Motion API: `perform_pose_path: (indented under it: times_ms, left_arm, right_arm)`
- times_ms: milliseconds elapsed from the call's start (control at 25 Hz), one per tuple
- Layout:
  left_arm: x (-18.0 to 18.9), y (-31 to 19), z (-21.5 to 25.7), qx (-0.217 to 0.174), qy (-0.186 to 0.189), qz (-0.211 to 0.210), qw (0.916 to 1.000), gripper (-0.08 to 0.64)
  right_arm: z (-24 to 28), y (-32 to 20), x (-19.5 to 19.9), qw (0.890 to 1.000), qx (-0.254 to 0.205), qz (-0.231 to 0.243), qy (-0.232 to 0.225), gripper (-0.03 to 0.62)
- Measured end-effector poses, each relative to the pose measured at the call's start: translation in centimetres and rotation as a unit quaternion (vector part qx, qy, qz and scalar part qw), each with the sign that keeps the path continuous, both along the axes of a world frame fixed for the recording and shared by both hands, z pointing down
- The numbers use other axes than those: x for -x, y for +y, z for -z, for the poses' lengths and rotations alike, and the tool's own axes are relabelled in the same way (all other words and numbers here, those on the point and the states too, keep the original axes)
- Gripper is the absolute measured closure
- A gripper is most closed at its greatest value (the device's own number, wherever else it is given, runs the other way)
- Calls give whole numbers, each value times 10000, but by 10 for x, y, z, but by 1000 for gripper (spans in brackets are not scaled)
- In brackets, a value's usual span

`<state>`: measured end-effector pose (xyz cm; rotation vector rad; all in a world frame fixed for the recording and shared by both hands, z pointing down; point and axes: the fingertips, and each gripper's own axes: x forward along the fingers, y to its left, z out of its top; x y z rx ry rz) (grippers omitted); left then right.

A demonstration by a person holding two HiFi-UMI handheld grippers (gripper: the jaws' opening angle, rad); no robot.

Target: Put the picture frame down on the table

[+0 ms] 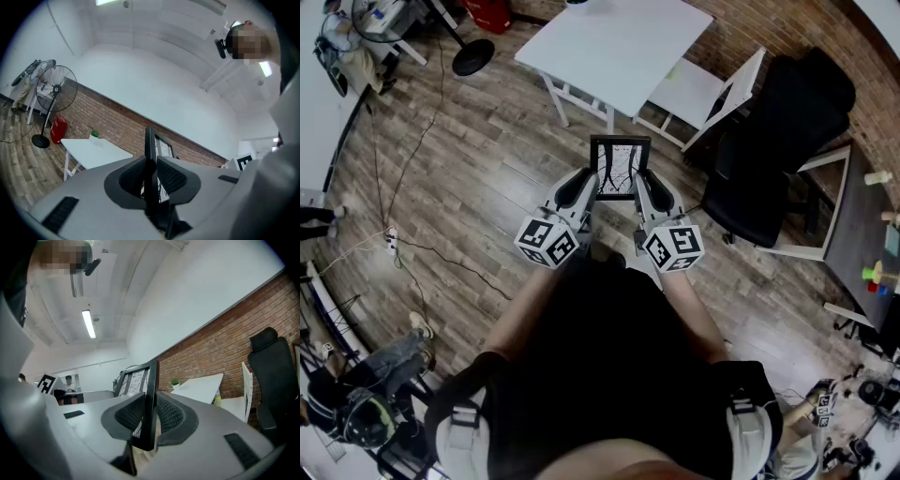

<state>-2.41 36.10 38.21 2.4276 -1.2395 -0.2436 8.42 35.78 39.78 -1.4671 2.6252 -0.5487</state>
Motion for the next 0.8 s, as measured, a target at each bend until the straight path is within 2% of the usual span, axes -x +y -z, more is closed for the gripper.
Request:
perform_pose_path:
  times_ms: [800]
  left_arm:
    - [23,-52,-3,112,38,-179,9998,485]
  right_arm:
    - [-3,-47,23,9997,107,-183,-132,522]
